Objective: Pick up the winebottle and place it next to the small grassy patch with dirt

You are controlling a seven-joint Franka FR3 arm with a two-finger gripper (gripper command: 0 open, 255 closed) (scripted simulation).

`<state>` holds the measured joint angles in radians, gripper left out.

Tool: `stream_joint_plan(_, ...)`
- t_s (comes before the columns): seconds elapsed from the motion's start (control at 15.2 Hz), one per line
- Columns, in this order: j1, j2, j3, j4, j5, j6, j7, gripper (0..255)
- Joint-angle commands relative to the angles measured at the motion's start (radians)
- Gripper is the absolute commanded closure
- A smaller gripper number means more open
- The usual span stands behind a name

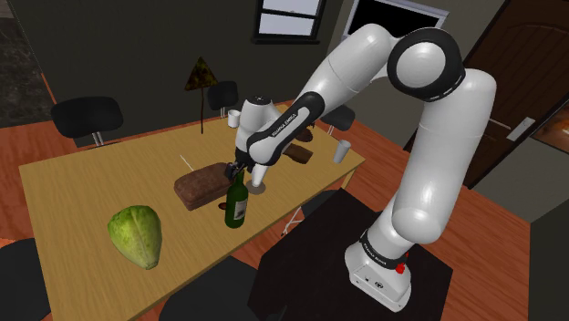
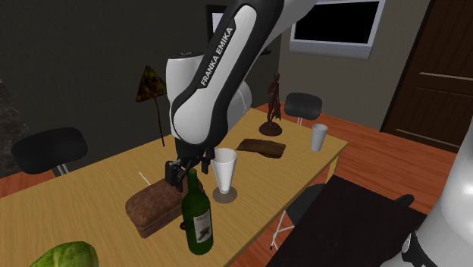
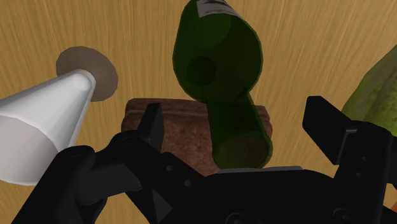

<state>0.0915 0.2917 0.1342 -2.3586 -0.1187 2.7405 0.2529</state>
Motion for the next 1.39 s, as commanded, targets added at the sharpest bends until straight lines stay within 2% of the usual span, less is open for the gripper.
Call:
stream_joint_plan(0.0, 0.0, 0.001, 0.0, 0.0, 0.0, 0.001, 0.0, 0)
stream_joint_plan(0.13, 0.0, 0.001, 0.0, 0.0, 0.0, 0.001, 0.0, 0)
stream_joint_plan(0.2, 0.0, 0.001, 0.0, 0.0, 0.0, 0.001, 0.0, 255)
stream_joint_plan(0.79, 0.0, 0.001, 0.0, 0.0, 0.0, 0.001, 0.0, 255)
stream_joint_plan(1.32, -0.014, -0.099, 0.021, 0.0, 0.039, -0.098, -0.029, 255)
